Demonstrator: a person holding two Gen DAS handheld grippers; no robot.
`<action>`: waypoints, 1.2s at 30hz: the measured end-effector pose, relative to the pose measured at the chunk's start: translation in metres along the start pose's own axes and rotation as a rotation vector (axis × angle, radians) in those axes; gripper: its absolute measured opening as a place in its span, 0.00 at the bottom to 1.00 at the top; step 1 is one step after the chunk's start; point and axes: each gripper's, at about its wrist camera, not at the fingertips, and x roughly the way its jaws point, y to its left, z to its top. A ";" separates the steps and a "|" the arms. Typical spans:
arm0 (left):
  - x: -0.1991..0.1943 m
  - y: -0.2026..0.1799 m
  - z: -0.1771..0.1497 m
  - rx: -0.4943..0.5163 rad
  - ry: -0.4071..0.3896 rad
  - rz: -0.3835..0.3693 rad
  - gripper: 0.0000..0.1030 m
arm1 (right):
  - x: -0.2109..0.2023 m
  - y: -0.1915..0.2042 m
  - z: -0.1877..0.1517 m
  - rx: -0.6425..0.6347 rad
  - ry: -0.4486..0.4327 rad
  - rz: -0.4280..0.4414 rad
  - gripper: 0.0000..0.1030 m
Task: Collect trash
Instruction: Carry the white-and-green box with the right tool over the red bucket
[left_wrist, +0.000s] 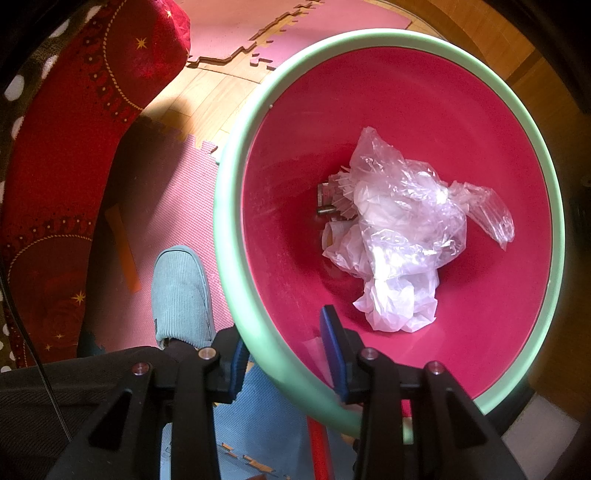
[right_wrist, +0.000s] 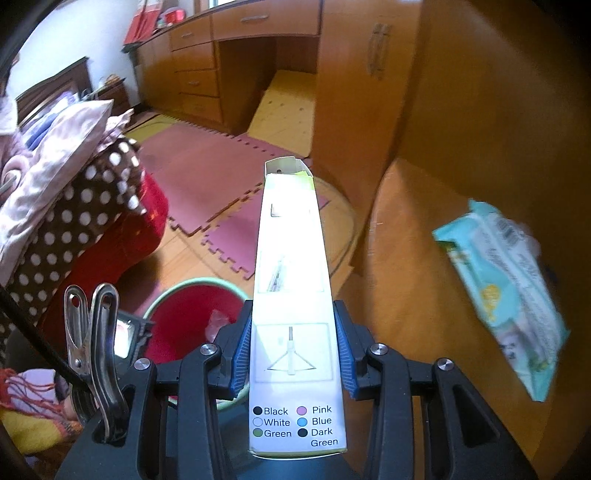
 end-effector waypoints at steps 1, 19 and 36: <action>0.000 0.000 0.000 0.000 0.000 0.000 0.36 | 0.004 0.003 -0.001 -0.007 0.009 0.010 0.39; 0.000 0.000 0.000 0.001 0.000 0.001 0.36 | 0.086 0.043 -0.029 -0.081 0.197 0.171 0.39; 0.001 0.000 0.000 0.001 -0.001 0.001 0.36 | 0.170 0.067 -0.062 -0.079 0.382 0.300 0.39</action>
